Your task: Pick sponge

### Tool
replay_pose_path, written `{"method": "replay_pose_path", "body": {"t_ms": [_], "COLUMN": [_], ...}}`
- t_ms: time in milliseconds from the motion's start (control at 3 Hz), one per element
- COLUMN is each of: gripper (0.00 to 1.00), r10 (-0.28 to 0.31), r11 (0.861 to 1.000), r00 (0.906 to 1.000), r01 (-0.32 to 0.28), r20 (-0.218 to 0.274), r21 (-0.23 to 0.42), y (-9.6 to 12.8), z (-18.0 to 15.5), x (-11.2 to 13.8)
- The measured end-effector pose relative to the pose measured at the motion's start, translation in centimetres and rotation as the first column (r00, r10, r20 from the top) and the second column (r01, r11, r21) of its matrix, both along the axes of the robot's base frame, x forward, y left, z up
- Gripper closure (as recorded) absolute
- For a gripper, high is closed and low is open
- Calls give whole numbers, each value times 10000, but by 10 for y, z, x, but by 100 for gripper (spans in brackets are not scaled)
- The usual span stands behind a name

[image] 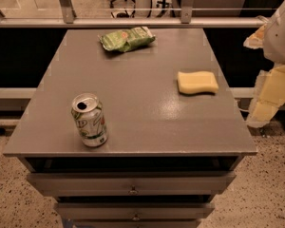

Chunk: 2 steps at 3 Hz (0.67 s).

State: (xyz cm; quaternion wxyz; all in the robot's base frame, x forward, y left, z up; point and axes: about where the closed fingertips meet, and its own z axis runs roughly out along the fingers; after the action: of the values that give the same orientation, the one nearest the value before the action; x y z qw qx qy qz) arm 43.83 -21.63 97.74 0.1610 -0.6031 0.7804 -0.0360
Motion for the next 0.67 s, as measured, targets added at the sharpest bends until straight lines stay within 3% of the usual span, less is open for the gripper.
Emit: {"method": "replay_pose_path", "body": {"t_ms": [333, 667], "gripper": [0, 0], "r10": [0, 703], "r11": [10000, 9962], "r00": [10000, 9968], "r01": [0, -722], "r20": [2, 379], "r21": [0, 494], "y": [0, 15], "z": [0, -7], "x": [0, 25]}}
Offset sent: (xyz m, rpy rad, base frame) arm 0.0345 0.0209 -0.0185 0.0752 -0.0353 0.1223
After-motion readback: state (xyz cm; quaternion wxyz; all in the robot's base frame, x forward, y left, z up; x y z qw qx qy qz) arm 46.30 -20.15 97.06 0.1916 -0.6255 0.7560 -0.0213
